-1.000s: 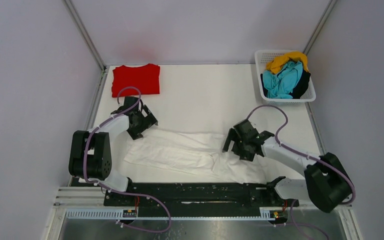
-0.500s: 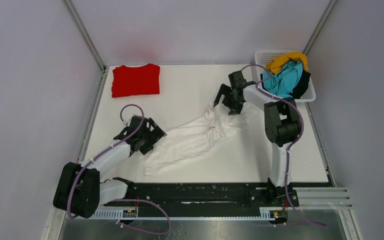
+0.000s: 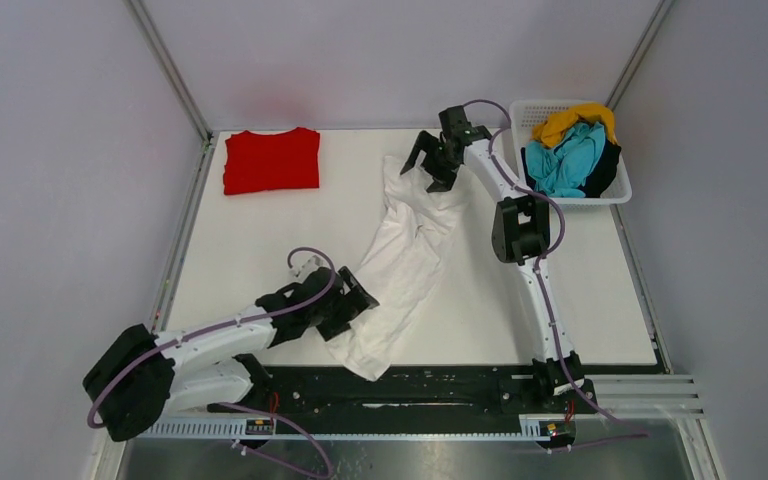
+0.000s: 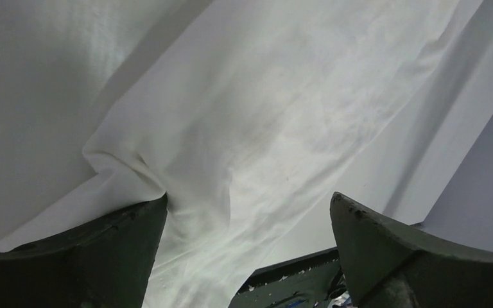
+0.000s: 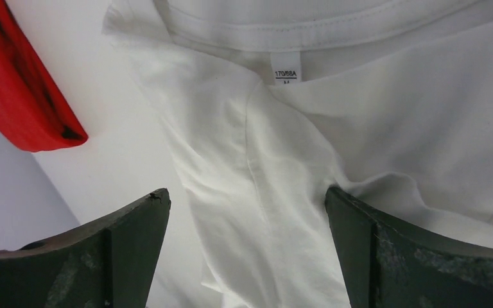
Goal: Fold and stack the t-shirts
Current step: Rotate the tshirt 90 degrees
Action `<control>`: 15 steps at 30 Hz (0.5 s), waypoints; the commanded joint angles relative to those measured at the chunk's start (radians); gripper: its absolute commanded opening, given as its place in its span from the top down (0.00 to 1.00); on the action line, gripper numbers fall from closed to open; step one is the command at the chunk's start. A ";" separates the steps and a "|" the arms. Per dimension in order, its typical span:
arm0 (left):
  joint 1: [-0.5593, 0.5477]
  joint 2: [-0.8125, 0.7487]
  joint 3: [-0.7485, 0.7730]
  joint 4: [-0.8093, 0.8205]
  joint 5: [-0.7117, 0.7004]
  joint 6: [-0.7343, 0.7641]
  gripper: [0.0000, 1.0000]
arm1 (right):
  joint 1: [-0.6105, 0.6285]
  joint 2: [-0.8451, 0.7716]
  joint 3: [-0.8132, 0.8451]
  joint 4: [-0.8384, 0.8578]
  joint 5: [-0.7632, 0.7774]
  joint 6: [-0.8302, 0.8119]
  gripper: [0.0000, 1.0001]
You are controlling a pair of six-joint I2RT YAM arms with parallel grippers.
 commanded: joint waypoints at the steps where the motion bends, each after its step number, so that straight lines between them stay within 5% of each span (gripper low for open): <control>1: -0.101 0.135 0.082 -0.024 0.000 -0.057 0.01 | 0.004 0.021 0.031 0.076 -0.099 0.095 0.00; 9: -0.270 0.387 0.283 0.022 0.099 0.034 0.01 | -0.001 0.117 0.098 0.418 -0.067 0.270 0.01; 15: -0.308 0.344 0.309 0.020 0.096 0.091 0.01 | -0.013 0.114 0.144 0.454 0.129 0.241 0.01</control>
